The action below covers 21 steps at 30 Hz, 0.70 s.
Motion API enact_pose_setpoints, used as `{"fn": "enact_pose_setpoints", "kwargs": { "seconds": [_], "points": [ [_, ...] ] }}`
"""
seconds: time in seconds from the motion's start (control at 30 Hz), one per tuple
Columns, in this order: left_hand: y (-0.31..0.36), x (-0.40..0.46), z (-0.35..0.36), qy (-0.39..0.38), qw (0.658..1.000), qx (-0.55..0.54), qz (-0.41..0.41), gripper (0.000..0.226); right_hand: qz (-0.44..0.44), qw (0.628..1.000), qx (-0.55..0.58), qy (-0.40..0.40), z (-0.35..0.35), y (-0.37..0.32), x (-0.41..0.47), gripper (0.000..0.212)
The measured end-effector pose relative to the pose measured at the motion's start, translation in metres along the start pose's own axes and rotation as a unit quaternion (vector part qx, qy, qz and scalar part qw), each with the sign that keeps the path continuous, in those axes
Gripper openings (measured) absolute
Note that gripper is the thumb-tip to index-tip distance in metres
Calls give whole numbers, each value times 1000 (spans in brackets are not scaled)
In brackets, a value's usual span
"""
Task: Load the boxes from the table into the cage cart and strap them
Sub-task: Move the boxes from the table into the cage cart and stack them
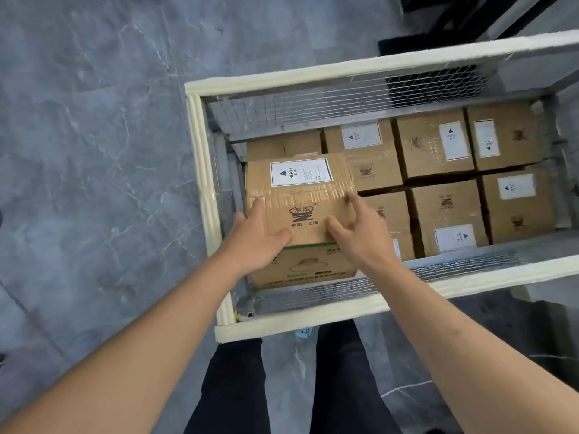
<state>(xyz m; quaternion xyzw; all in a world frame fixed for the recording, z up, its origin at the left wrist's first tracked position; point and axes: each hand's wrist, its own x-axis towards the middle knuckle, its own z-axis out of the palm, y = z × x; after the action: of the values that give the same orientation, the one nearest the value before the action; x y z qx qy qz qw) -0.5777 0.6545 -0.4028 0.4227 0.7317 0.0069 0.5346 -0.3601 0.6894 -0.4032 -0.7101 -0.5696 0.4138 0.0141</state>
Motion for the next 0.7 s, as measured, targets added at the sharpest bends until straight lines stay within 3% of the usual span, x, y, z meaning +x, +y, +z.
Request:
{"fn": "enact_pose_setpoints", "kwargs": {
  "seconds": [0.13,0.37,0.53,0.7],
  "points": [
    [-9,35,23,-1,999,-32,-32,80,4,998,1,-66,28,29,39,83],
    [-31,77,46,-69,995,-43,-58,78,21,983,25,-180,48,79,79,85],
    [-49,91,66,-98,990,-53,-91,117,8,976,23,-216,51,94,88,89],
    [-58,71,81,-91,988,-79,-93,121,-2,971,43,-235,51,102,76,94]
  ]
}}
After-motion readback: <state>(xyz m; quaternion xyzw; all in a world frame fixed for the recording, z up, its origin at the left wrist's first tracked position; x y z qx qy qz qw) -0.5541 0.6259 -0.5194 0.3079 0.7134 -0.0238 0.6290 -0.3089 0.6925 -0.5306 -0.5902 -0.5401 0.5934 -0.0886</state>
